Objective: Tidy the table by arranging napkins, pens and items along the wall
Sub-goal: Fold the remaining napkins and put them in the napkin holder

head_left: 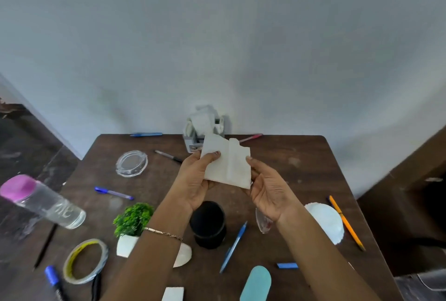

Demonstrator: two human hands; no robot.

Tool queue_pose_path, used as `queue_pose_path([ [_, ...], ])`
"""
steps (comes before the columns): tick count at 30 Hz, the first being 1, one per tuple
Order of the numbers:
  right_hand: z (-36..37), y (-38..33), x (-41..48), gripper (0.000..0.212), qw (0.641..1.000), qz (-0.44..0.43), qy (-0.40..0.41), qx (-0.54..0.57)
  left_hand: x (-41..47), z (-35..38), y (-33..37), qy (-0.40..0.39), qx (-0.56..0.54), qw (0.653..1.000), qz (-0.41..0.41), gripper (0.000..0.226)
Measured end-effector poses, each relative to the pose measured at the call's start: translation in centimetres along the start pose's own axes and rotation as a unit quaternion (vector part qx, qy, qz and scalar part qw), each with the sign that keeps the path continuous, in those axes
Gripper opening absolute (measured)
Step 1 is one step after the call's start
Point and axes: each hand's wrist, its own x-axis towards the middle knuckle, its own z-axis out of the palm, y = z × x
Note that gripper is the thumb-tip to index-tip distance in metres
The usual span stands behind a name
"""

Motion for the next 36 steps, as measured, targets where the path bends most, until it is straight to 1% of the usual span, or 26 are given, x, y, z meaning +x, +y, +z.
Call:
queue_pose_path([
  [4,2.1,1.9,0.4,0.017,0.996,-0.02,0.036,-0.075,-1.6,-3.0,0.5,0.03,-0.034,0.999,0.01,0.027],
  [6,3.0,2.6,0.7,0.017,0.988,-0.05,0.058,-0.131,-2.3,-4.5,0.6,0.041,-0.042,0.998,0.006,0.024],
  [8,3.7,3.1,0.9,0.022,0.97,-0.103,0.078,-0.207,-2.7,-5.7,0.5,0.044,-0.04,0.998,-0.001,0.026],
  [10,4.5,3.7,1.1,0.021,0.93,-0.173,0.089,-0.313,-2.9,-6.8,0.3,0.046,-0.039,0.998,-0.009,0.027],
  [11,4.9,3.9,1.1,0.02,0.9,-0.209,0.089,-0.373,-3.0,-7.1,0.1,0.047,-0.041,0.998,-0.012,0.025],
  [13,5.6,4.5,1.2,0.019,0.828,-0.284,0.074,-0.477,-3.1,-7.4,-0.2,0.046,-0.053,0.997,-0.014,0.02],
  [14,5.9,4.9,1.3,0.02,0.796,-0.315,0.063,-0.513,-3.1,-7.4,-0.3,0.043,-0.058,0.997,-0.014,0.02],
  [15,6.1,5.3,1.4,0.022,0.772,-0.338,0.055,-0.536,-3.1,-7.4,-0.5,0.039,-0.061,0.997,-0.014,0.022],
  [16,6.3,5.7,1.5,0.023,0.759,-0.351,0.053,-0.546,-3.0,-7.4,-0.6,0.036,-0.06,0.997,-0.012,0.024],
  [18,6.5,6.1,1.7,0.027,0.752,-0.36,0.057,-0.549,-2.7,-7.6,-0.8,0.04,-0.058,0.998,-0.005,0.03],
  [21,6.7,6.1,1.9,0.033,0.738,-0.368,0.057,-0.563,-2.4,-7.8,-0.7,0.035,-0.081,0.996,-0.006,0.031],
  [23,6.8,6.2,1.8,0.036,0.729,-0.367,0.034,-0.577,-2.5,-7.6,-0.5,0.009,-0.105,0.994,-0.024,0.033],
  [26,6.9,7.0,1.8,0.042,0.708,-0.355,0.004,-0.611,-2.2,-7.5,-0.2,-0.047,-0.121,0.991,-0.044,0.045],
  [28,6.8,7.4,1.8,0.046,0.7,-0.346,-0.013,-0.625,-1.8,-7.4,0.0,-0.061,-0.135,0.988,-0.052,0.051],
  [29,6.6,7.5,1.9,0.048,0.695,-0.338,-0.024,-0.634,-1.4,-7.4,-0.1,-0.058,-0.141,0.987,-0.056,0.05],
  [31,6.1,7.5,2.0,0.051,0.683,-0.323,-0.051,-0.653,-0.7,-7.3,-0.2,-0.031,-0.13,0.989,-0.063,0.041],
  [33,5.7,7.5,2.0,0.046,0.691,-0.322,-0.066,-0.643,-0.1,-7.4,-0.5,0.0,-0.116,0.991,-0.065,0.03],
  [34,5.6,7.4,2.2,0.04,0.701,-0.33,-0.06,-0.629,0.2,-7.5,-0.6,0.009,-0.121,0.99,-0.065,0.03],
  [35,5.4,7.4,2.4,0.035,0.706,-0.344,-0.042,-0.618,0.5,-7.6,-0.7,0.013,-0.126,0.99,-0.067,0.032],
  [36,5.2,7.3,2.6,0.03,0.702,-0.358,-0.013,-0.615,0.6,-7.7,-0.7,0.011,-0.133,0.989,-0.069,0.034],
])
